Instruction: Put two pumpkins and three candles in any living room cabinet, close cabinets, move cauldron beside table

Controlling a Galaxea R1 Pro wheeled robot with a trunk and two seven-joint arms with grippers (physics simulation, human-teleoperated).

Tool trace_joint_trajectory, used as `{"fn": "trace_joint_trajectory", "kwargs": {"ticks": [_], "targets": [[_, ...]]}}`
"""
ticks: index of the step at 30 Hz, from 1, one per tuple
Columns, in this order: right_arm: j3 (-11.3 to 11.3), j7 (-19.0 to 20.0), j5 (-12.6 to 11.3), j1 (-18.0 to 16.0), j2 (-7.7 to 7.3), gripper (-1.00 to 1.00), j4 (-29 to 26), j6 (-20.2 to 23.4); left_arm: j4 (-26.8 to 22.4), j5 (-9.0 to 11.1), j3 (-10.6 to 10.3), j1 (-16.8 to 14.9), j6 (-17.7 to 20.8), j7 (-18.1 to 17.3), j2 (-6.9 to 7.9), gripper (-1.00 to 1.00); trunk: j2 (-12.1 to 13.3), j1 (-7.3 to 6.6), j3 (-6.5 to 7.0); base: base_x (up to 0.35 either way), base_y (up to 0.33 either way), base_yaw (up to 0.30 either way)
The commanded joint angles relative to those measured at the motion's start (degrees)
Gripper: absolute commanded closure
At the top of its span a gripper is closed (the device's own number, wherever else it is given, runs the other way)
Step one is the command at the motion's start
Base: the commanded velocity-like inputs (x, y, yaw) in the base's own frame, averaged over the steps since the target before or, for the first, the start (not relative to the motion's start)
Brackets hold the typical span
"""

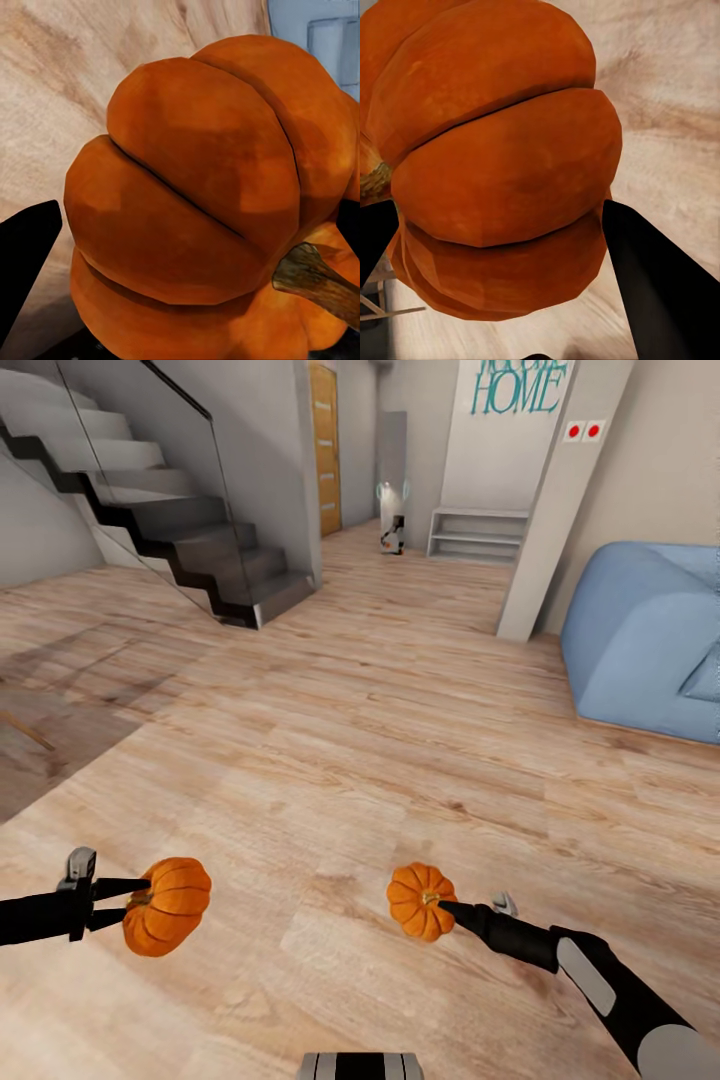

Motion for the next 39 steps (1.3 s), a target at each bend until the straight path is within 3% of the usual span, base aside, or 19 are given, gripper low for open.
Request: {"fn": "trace_joint_trajectory", "kwargs": {"ticks": [1,10,19,39], "targets": [[0.21,-0.12,-0.48,-0.03,-0.09,1.00,0.01,0.37,0.08,0.25,-0.26,-0.08,0.24,-0.15,0.07,1.00,0.01,-0.04,0.18,0.000,0.000,0.000],[0.12,0.04,-0.61,-0.03,-0.06,1.00,0.06,0.94,-0.03,0.35,-0.33,-0.08,0.24,-0.20,0.06,1.00,3.62,-2.02,1.80,0.000,0.000,0.000],[0.07,5.54,-0.50,-0.03,0.20,1.00,0.12,0.39,-0.07,0.38,-0.35,-0.09,0.25,-0.24,0.00,1.00,7.23,-3.99,3.41,0.000,0.000,0.000],[0.09,6.04,-0.49,-0.03,0.22,1.00,0.23,0.05,-0.30,0.43,-0.35,-0.08,0.24,-0.32,-0.10,1.00,15.25,-8.39,7.24,0.000,0.000,0.046]]}}
